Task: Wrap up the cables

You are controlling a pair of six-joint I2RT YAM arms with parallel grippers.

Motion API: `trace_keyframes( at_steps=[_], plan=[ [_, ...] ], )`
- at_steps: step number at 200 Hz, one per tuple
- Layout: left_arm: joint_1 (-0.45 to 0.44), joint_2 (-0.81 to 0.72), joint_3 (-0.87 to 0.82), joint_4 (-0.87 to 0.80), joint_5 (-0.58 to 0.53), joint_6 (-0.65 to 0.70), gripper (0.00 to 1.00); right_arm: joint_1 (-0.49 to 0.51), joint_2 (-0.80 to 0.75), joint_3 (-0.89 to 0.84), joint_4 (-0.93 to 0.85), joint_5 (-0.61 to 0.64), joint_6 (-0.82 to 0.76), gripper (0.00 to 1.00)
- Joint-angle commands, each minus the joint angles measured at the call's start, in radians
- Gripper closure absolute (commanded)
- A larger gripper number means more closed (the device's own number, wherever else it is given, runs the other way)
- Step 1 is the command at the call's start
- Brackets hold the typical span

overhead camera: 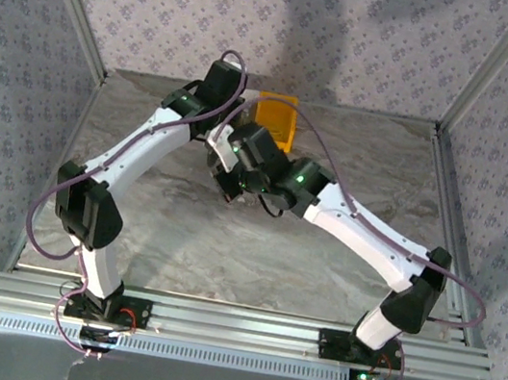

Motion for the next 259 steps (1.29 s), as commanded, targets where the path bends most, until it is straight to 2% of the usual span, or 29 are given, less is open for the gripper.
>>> trace_keyframes(
  at_steps=[1,43,89,115,155,193,229,259],
  plan=[
    [-0.007,-0.063,-0.056,0.083,-0.054,0.022,1.00,-0.019,-0.062,0.158,-0.080,0.003,-0.132,1.00],
    [-0.032,-0.184,-0.201,0.031,0.023,0.066,1.00,-0.218,-0.070,0.259,-0.045,-0.132,-0.171,1.00],
    [-0.071,-0.339,-0.337,-0.045,0.212,0.194,1.00,-0.532,-0.029,0.279,0.024,-0.439,-0.099,1.00],
    [-0.129,-0.394,-0.366,-0.126,0.246,0.303,1.00,-0.641,0.071,0.345,-0.002,-0.586,-0.068,1.00],
    [-0.166,-0.519,-0.428,-0.116,0.284,0.408,1.00,-0.749,0.182,0.360,-0.029,-0.782,-0.028,1.00],
    [-0.166,-0.614,-0.419,-0.106,0.337,0.477,1.00,-0.830,0.181,0.195,0.058,-0.895,0.035,1.00],
    [-0.166,-0.639,-0.371,-0.066,0.497,0.528,1.00,-0.883,0.196,0.068,0.173,-1.042,0.113,1.00],
    [-0.166,-0.656,-0.348,-0.018,0.640,0.557,1.00,-0.896,0.266,0.052,0.166,-1.259,0.097,1.00]
  ],
)
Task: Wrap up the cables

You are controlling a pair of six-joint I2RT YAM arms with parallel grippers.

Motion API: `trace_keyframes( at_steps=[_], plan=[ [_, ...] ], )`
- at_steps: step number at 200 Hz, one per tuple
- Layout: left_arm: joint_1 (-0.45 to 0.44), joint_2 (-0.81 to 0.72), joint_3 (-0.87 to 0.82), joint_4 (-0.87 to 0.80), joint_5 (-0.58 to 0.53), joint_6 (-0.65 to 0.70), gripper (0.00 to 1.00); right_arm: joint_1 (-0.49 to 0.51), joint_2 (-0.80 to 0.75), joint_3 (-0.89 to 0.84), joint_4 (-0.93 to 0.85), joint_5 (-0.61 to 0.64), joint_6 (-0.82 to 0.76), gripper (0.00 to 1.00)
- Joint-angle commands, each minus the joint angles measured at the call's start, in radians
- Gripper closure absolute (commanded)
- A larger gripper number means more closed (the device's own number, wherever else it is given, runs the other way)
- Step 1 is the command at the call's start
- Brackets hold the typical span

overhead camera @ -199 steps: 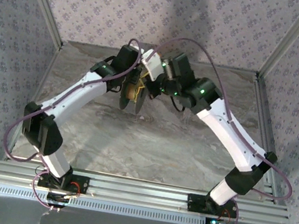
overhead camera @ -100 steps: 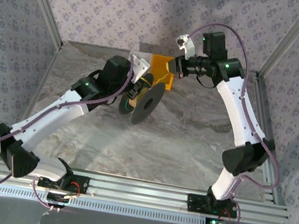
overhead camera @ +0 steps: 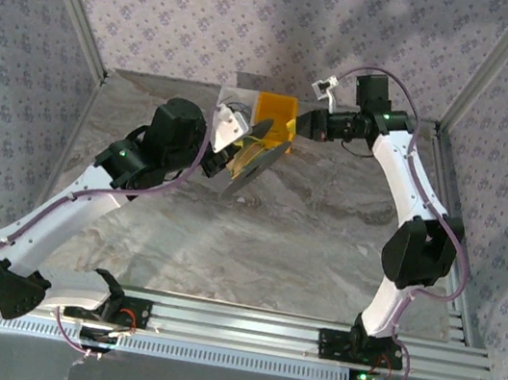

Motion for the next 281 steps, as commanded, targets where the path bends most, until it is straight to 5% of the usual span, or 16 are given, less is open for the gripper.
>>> trace_keyframes(
  at_steps=[1,38,113,234,281],
  plan=[
    [-0.006,-0.097,0.068,-0.130,0.239,0.091,1.00,-0.112,0.068,0.006,0.164,-0.078,-0.009,1.00],
    [-0.007,-0.088,0.136,-0.096,0.329,0.104,1.00,-0.084,0.168,0.012,0.019,-0.111,-0.126,1.00],
    [-0.007,0.026,0.159,0.042,0.389,0.086,1.00,0.074,0.190,-0.036,0.056,-0.084,-0.124,1.00],
    [-0.007,0.136,0.178,0.108,0.404,0.069,1.00,0.097,0.167,0.044,-0.077,-0.103,-0.168,1.00],
    [0.044,0.090,0.077,0.154,0.399,0.004,1.00,0.010,0.015,-0.062,0.040,0.056,-0.053,0.57]
  ],
)
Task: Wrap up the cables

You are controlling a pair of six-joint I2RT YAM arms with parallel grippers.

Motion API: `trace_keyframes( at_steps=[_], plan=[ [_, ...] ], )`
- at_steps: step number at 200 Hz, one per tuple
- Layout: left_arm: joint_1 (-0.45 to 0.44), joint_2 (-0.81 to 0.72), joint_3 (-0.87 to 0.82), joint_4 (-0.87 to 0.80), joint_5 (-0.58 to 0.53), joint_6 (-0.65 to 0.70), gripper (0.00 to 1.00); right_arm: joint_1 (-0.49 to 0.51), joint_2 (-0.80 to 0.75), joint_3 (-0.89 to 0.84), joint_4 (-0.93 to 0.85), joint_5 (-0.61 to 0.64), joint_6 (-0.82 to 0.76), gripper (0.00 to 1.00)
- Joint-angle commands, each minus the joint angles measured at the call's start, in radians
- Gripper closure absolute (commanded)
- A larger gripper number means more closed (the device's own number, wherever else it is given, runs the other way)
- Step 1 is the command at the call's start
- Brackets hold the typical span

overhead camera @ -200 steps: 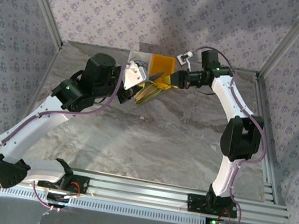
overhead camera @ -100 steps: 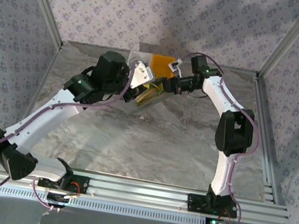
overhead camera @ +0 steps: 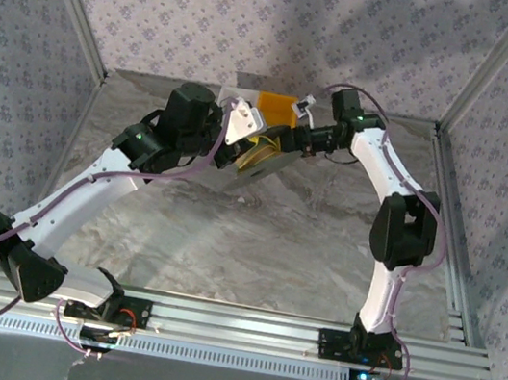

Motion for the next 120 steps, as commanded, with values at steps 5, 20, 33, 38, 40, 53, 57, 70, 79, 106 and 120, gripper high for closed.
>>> trace_keyframes(
  at_steps=[5,20,33,38,40,53,57,70,79,106,120],
  plan=[
    [0.022,-0.053,-0.052,0.151,0.232,-0.086,1.00,-0.059,-0.141,-0.050,0.121,0.114,0.092,0.54],
    [0.048,-0.077,-0.095,0.173,0.254,-0.111,1.00,-0.106,-0.179,-0.075,0.144,0.146,0.112,0.43],
    [0.065,-0.088,-0.114,0.167,0.264,-0.124,1.00,-0.151,-0.208,-0.093,0.160,0.160,0.126,0.35],
    [0.069,-0.090,-0.119,0.163,0.265,-0.127,1.00,-0.166,-0.217,-0.095,0.160,0.169,0.129,0.32],
    [0.071,-0.091,-0.121,0.161,0.267,-0.128,1.00,-0.172,-0.221,-0.096,0.159,0.172,0.129,0.31],
    [0.083,-0.097,-0.134,0.152,0.281,-0.136,1.00,-0.209,-0.240,-0.099,0.158,0.178,0.128,0.24],
    [0.085,-0.097,-0.139,0.151,0.284,-0.140,1.00,-0.219,-0.247,-0.099,0.156,0.181,0.128,0.23],
    [0.098,-0.098,-0.155,0.151,0.299,-0.150,1.00,-0.247,-0.263,-0.100,0.147,0.193,0.120,0.19],
    [0.109,-0.099,-0.164,0.151,0.314,-0.159,1.00,-0.267,-0.277,-0.104,0.147,0.200,0.118,0.16],
    [0.165,-0.078,-0.174,0.163,0.437,-0.209,1.00,-0.301,-0.333,-0.143,0.144,0.170,0.042,0.12],
    [0.188,-0.058,-0.161,0.162,0.491,-0.230,1.00,-0.297,-0.378,-0.186,0.132,0.132,-0.041,0.10]
  ],
)
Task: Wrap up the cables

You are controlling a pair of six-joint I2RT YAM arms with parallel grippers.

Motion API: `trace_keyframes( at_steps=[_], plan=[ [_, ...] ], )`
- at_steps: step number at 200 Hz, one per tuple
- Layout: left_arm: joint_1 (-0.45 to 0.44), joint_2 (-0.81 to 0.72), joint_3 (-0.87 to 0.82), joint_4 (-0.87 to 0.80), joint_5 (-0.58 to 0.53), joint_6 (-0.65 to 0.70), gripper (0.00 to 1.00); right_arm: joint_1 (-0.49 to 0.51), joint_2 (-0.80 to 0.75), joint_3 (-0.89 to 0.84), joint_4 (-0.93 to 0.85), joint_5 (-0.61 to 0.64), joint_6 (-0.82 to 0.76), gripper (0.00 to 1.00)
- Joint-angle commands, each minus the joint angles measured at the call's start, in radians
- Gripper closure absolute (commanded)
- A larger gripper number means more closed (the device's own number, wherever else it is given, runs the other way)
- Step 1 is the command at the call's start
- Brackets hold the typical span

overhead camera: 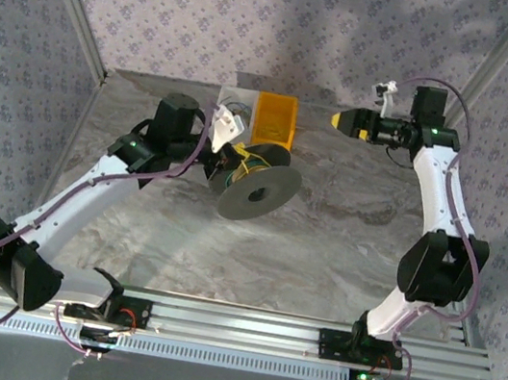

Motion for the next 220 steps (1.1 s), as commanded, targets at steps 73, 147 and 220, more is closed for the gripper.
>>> trace_keyframes(
  at_steps=[73,147,220],
  plan=[
    [0.079,0.178,0.194,0.027,0.464,-0.133,1.00,0.154,-0.323,-0.345,0.007,-0.154,-0.356,0.08],
    [0.075,0.218,0.230,0.062,0.482,-0.179,1.00,0.278,-0.305,-0.354,-0.048,-0.180,-0.418,0.29],
    [0.085,0.201,0.244,0.003,0.317,-0.185,0.73,0.262,-0.318,-0.370,-0.063,-0.200,-0.428,1.00]
  ],
)
